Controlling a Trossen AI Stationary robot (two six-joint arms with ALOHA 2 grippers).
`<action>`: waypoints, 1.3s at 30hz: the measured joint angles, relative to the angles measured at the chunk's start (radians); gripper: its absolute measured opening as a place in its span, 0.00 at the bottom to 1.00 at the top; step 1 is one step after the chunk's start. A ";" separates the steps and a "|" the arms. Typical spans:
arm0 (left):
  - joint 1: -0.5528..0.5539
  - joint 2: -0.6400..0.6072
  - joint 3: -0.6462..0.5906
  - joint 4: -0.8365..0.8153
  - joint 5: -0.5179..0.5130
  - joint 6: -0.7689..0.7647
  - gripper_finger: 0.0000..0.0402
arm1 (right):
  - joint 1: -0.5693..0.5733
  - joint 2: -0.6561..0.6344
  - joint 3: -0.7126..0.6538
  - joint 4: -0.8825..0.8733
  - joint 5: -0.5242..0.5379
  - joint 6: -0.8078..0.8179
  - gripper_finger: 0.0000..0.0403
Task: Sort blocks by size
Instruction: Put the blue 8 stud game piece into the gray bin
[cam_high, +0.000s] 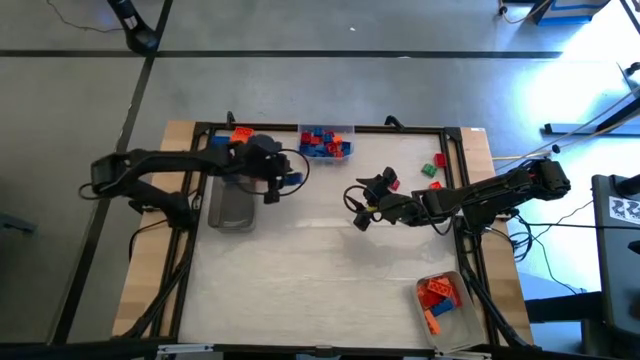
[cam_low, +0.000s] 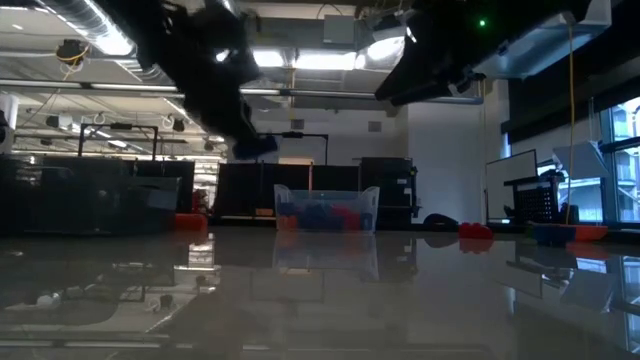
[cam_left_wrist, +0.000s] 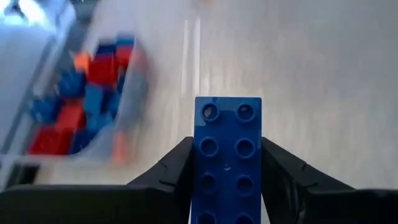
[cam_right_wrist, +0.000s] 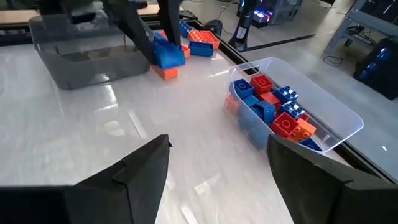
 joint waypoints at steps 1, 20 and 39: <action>-0.011 -0.018 0.000 0.014 0.018 0.002 0.31 | 0.000 0.000 0.000 0.004 0.000 0.000 0.67; -0.158 -0.108 -0.098 0.373 0.181 -0.191 0.31 | 0.001 -0.001 0.000 0.008 -0.026 -0.028 0.67; -0.271 -0.145 -0.185 0.684 0.039 -0.306 0.31 | 0.000 0.052 0.002 0.341 -0.289 -0.179 0.67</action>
